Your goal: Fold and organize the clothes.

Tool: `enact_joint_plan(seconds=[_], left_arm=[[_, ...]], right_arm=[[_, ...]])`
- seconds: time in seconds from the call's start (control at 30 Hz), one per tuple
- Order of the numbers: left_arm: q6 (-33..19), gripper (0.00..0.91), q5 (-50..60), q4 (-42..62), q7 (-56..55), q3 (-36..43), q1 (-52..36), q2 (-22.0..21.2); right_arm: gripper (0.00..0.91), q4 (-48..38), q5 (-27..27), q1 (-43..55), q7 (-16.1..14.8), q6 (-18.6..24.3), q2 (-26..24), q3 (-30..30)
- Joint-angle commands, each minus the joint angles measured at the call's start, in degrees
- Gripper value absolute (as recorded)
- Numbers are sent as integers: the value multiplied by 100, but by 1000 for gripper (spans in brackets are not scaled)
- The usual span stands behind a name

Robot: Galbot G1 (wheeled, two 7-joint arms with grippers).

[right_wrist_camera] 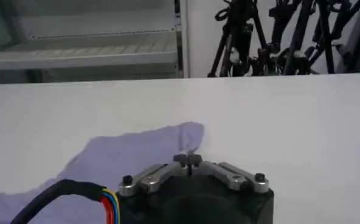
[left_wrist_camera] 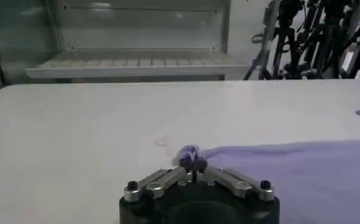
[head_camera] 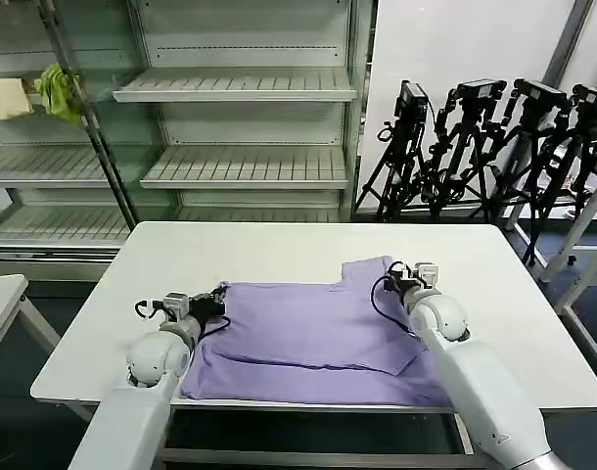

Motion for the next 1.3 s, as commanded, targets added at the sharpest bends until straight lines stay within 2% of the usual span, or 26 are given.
enact_joint_plan(seconds=[0.03,0.5,0.83,1.3], left_arm=[[-17,0,0,-151,16,-36,14,-6],[-84,0,13,-444,39,-140,83,-28],[-18,10,-40,-952,28,-310,410,65],[9,10,-90,-2038,15,-588,1430,154]], right_arm=[[0,183,2,-52,-3,-2,-8,103],[0,881,57,-262,-29,2,-79,410],[0,1810,424,-676,76,-9,-564,674],[0,3335,666,-2238,89,-12,-1311,1491]])
